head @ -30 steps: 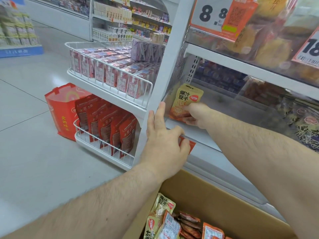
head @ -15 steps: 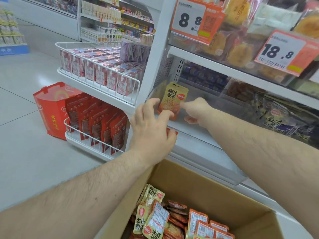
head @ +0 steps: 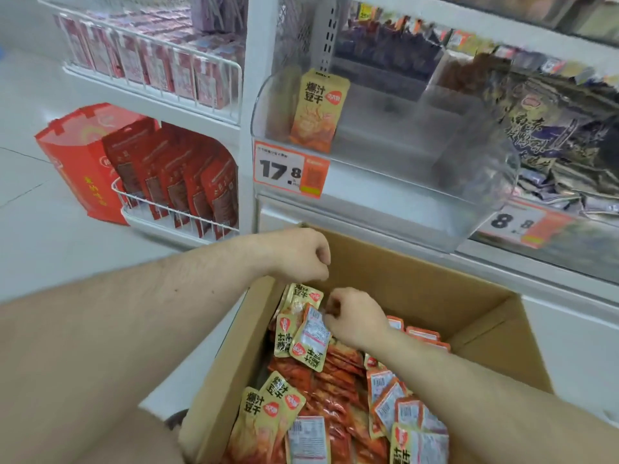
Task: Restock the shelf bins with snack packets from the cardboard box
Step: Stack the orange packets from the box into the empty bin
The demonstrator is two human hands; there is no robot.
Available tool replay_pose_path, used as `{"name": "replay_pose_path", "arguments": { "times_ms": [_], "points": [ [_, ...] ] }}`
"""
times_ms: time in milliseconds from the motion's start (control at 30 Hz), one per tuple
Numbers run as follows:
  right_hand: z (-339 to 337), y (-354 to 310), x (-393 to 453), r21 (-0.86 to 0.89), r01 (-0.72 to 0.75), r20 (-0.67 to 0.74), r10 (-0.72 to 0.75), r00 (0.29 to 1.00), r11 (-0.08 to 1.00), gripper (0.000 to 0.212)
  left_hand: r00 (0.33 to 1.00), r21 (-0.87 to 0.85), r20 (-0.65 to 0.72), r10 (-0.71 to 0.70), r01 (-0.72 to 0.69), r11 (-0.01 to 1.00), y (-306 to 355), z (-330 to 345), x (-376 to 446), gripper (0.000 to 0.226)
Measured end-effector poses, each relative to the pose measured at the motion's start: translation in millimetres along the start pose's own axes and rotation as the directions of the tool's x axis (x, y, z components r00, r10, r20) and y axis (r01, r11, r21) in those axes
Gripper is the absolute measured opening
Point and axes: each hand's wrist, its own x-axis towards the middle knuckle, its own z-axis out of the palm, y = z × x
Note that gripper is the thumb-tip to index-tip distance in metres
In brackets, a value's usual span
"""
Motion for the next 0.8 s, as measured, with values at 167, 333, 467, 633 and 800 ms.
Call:
{"name": "replay_pose_path", "arguments": {
  "times_ms": [167,333,467,633,800],
  "points": [
    [89,4,5,-0.178,-0.041,0.203,0.078,0.976,0.983,0.106,0.999,0.013,0.032,0.015,-0.015,1.000,-3,5,5,0.024],
    [110,9,3,-0.292,0.042,0.118,-0.007,0.993,0.955,0.055,1.000,-0.035,0.021,-0.001,0.001,0.999,-12,5,3,0.025],
    [77,19,-6,-0.179,0.089,-0.181,-0.122,0.976,0.980,0.008,0.999,-0.060,0.043,-0.005,0.008,0.998,-17,10,3,0.030],
    [-12,28,-16,0.185,0.029,-0.286,0.025,0.958,0.982,0.012,0.997,-0.070,0.067,-0.045,0.050,0.996,-16,26,10,0.068],
    [-61,7,-7,0.667,0.027,0.003,-0.039,0.999,0.744,0.022,0.959,-0.351,0.239,-0.155,0.234,0.906,-14,36,18,0.036]
  ]
}}
